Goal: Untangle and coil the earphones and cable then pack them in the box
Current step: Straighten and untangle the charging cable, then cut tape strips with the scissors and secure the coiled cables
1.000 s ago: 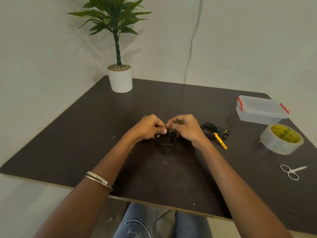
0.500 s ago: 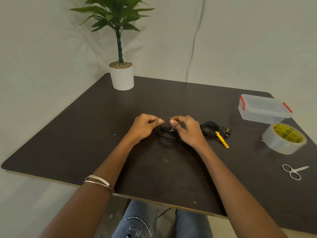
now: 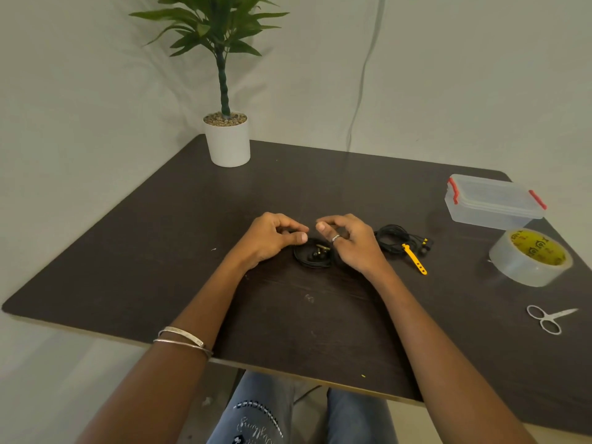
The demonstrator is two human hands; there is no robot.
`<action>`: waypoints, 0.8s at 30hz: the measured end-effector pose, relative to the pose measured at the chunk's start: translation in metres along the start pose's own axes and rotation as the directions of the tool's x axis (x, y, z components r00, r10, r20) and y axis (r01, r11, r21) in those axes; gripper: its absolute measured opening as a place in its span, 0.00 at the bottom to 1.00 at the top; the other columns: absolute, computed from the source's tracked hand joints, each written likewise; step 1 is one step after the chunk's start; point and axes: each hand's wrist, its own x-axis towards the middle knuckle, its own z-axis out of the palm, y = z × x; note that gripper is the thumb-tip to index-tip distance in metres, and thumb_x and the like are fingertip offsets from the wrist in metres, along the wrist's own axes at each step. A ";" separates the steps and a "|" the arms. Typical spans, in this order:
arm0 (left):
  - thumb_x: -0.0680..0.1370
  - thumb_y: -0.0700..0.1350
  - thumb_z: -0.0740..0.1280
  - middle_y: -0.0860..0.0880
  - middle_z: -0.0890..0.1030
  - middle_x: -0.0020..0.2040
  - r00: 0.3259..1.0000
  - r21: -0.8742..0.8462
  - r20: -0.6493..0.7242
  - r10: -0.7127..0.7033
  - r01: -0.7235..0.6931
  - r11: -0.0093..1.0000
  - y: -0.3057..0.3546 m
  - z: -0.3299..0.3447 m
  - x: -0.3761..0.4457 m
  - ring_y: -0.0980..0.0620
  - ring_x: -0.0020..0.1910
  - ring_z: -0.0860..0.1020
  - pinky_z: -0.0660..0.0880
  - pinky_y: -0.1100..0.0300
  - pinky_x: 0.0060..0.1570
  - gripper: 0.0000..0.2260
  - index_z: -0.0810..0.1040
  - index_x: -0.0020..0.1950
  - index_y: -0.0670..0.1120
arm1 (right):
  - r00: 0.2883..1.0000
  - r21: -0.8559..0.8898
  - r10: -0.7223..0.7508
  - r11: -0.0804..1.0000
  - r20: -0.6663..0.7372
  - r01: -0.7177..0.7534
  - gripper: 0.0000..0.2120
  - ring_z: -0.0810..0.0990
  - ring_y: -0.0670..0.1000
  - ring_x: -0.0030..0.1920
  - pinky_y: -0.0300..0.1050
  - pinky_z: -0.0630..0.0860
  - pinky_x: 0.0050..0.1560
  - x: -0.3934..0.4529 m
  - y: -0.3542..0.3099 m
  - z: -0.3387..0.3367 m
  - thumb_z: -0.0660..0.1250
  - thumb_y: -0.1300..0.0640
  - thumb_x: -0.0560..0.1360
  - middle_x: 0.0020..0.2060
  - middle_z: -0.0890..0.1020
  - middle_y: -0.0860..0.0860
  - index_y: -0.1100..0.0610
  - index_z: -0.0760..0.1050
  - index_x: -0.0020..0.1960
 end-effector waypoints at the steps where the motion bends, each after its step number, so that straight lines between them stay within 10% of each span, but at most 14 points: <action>1: 0.72 0.48 0.74 0.57 0.79 0.43 1.000 -0.003 -0.005 0.003 -0.003 1.000 0.000 0.000 0.000 0.61 0.39 0.72 0.68 0.64 0.46 0.08 0.84 0.51 0.53 | 1.000 0.003 0.002 1.000 0.003 -0.002 0.11 0.75 0.41 0.43 0.27 0.67 0.41 0.000 0.001 -0.001 0.64 0.46 0.78 0.47 0.78 0.48 0.49 0.81 0.56; 7: 0.76 0.46 0.70 0.57 0.84 0.50 0.999 -0.100 -0.035 -0.027 0.023 0.995 -0.001 0.001 0.001 0.63 0.51 0.78 0.71 0.67 0.53 0.08 0.84 0.53 0.49 | 0.994 0.117 0.083 0.990 -0.066 -0.075 0.17 0.78 0.46 0.48 0.44 0.74 0.54 0.002 0.009 0.000 0.58 0.45 0.80 0.48 0.82 0.50 0.52 0.82 0.53; 18: 0.77 0.41 0.68 0.48 0.84 0.45 0.904 -0.374 -0.326 -0.278 0.147 0.916 0.022 0.010 0.013 0.56 0.32 0.75 0.73 0.64 0.31 0.05 0.83 0.45 0.45 | 0.930 0.564 0.239 0.825 -0.280 -0.042 0.16 0.71 0.42 0.25 0.34 0.65 0.25 0.001 -0.004 -0.007 0.60 0.50 0.81 0.32 0.78 0.51 0.58 0.82 0.44; 24: 0.76 0.46 0.69 0.50 0.84 0.41 0.881 -0.243 -0.458 -0.117 0.002 0.970 0.060 0.042 0.022 0.57 0.32 0.77 0.77 0.60 0.39 0.05 0.84 0.42 0.49 | 0.856 0.628 0.261 0.773 -0.446 0.092 0.14 0.69 0.46 0.25 0.35 0.63 0.22 -0.007 -0.011 -0.057 0.62 0.53 0.80 0.30 0.77 0.52 0.59 0.81 0.42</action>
